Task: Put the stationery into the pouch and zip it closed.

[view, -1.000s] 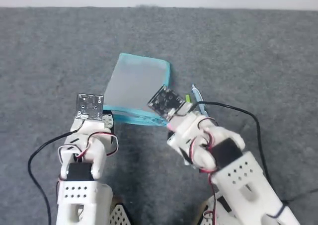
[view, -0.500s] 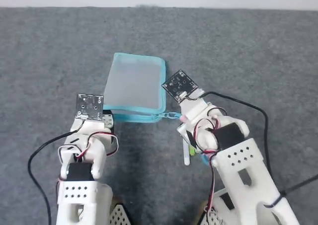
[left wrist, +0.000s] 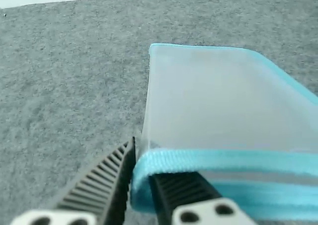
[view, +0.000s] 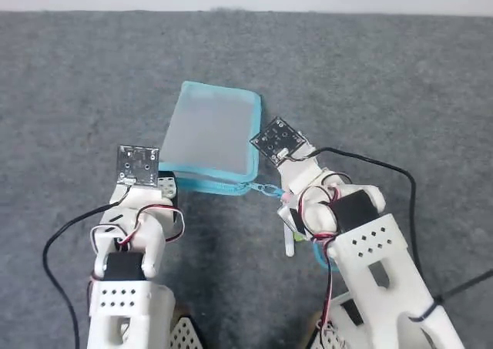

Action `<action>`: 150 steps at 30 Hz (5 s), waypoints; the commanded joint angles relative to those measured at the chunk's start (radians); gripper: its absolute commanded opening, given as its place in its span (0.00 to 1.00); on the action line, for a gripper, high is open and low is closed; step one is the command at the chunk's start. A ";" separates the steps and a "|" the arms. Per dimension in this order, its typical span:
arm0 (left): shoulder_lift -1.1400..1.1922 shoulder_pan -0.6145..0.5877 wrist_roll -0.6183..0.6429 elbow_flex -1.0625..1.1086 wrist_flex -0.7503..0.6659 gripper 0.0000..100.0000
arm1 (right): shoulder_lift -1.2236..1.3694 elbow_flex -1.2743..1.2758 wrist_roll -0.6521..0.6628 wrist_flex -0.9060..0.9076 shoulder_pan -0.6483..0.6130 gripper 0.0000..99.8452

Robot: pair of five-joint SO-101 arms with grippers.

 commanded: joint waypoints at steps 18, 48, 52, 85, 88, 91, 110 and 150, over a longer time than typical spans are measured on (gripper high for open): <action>-0.018 -0.023 0.020 -0.030 -0.035 0.01 | 0.004 -0.041 0.037 0.028 0.002 0.01; -0.025 -0.023 0.021 -0.018 -0.037 0.01 | 0.031 -0.044 0.201 0.016 0.384 0.21; -0.025 -0.023 0.021 -0.015 -0.034 0.01 | 0.186 -0.049 0.183 -0.090 0.407 0.21; -0.018 0.041 0.040 -0.015 -0.091 0.01 | 0.786 -0.138 0.158 -0.378 0.343 0.08; -0.018 0.041 0.040 -0.013 -0.089 0.01 | 0.786 -0.138 0.158 -0.374 0.344 0.02; -0.018 0.041 0.040 -0.013 -0.089 0.01 | 0.788 -0.138 0.158 -0.372 0.346 0.02; -0.018 0.046 0.040 -0.004 -0.089 0.01 | 0.789 -0.126 0.157 -0.278 0.312 0.14; -0.018 0.041 0.120 0.004 -0.124 0.01 | -0.186 0.032 0.127 0.039 0.329 0.01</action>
